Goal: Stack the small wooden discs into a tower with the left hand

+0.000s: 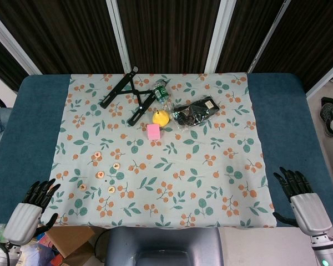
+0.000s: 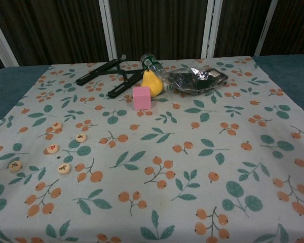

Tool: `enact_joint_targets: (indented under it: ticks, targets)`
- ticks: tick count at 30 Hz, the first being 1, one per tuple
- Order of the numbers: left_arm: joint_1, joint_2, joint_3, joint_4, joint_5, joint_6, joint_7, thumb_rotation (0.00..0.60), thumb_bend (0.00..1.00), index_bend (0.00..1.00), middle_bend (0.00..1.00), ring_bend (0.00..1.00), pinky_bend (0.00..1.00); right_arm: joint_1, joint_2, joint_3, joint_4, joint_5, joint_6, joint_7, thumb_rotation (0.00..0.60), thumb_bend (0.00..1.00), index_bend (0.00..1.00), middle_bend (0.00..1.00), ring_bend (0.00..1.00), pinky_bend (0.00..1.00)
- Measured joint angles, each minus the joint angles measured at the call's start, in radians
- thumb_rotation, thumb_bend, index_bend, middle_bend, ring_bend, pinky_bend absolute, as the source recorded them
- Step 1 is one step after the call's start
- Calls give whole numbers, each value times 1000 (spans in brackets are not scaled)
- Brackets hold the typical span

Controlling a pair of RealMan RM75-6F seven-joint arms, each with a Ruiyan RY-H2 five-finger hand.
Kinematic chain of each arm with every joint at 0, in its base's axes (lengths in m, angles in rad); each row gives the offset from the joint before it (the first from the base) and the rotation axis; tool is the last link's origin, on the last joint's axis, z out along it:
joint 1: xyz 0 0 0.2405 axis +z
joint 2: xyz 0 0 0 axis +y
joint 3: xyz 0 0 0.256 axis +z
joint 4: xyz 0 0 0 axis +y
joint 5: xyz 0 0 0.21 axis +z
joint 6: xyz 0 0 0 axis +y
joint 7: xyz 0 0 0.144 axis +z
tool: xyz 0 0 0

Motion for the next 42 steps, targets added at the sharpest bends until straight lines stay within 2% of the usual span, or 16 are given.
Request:
enact_joint_targets:
  ticks: [7, 9, 10, 11, 12, 13, 14, 15, 17, 21, 27, 36, 42]
  targets:
    - [-6, -4, -2, 3, -10, -18, -1, 600, 420, 0, 3, 1, 6, 0, 2, -1, 1, -3, 1, 7, 600, 204, 0, 0, 0, 0]
    - [-8, -12, -9, 6, -19, -22, 4, 600, 421, 12, 65, 93, 188, 1, 2, -2, 2, -5, 0, 5, 600, 204, 0, 0, 0, 0]
    - [-9, -18, -14, 9, -23, -21, 7, 600, 421, 35, 204, 259, 463, 1, 2, -3, 1, -6, -1, 5, 600, 204, 0, 0, 0, 0]
    - [-9, -27, -21, 14, -28, -18, 9, 600, 421, 62, 351, 420, 684, 2, 3, -3, 1, -6, -2, 7, 600, 205, 0, 0, 0, 0]
    - [-10, -42, -30, 23, -35, -15, 7, 600, 421, 98, 512, 576, 851, 2, 3, -3, 2, -6, -2, 9, 600, 205, 0, 0, 0, 0]
    - [-12, -57, -38, 31, -43, -14, 3, 600, 421, 152, 690, 739, 962, 3, 3, -2, 2, -6, -2, 10, 600, 204, 0, 0, 0, 0]
    - [-14, -75, -46, 42, -52, -15, -3, 600, 421, 205, 825, 861, 998, 3, 4, -2, 2, -6, -3, 12, 600, 205, 0, 0, 0, 0]
    - [-18, -100, -55, 60, -67, -19, -17, 600, 422, 240, 906, 930, 1000, 3, 4, -2, 1, -5, -3, 14, 600, 205, 0, 0, 0, 0]
    - [-27, -139, -68, 96, -92, -37, -42, 600, 425, 294, 992, 997, 1000, 3, 5, -2, 2, -6, -2, 16, 600, 204, 0, 0, 0, 0]
    - [-48, -238, -90, 194, -154, -100, -89, 600, 424, 344, 1000, 1000, 1000, 3, 4, -2, 2, -5, -2, 14, 600, 205, 0, 0, 0, 0]
    - [-76, -343, -118, 295, -231, -175, -104, 600, 423, 348, 1000, 1000, 1000, 7, 0, 0, -1, 3, -14, 3, 600, 204, 0, 0, 0, 0]
    - [-110, -434, -157, 409, -300, -234, -104, 600, 421, 345, 1000, 1000, 1000, 9, 2, 4, -3, 11, -16, 4, 600, 205, 0, 0, 0, 0]
    - [-131, -458, -165, 442, -312, -255, -111, 600, 419, 345, 1000, 1000, 1000, 9, 2, 4, -3, 13, -16, 5, 600, 204, 0, 0, 0, 0]
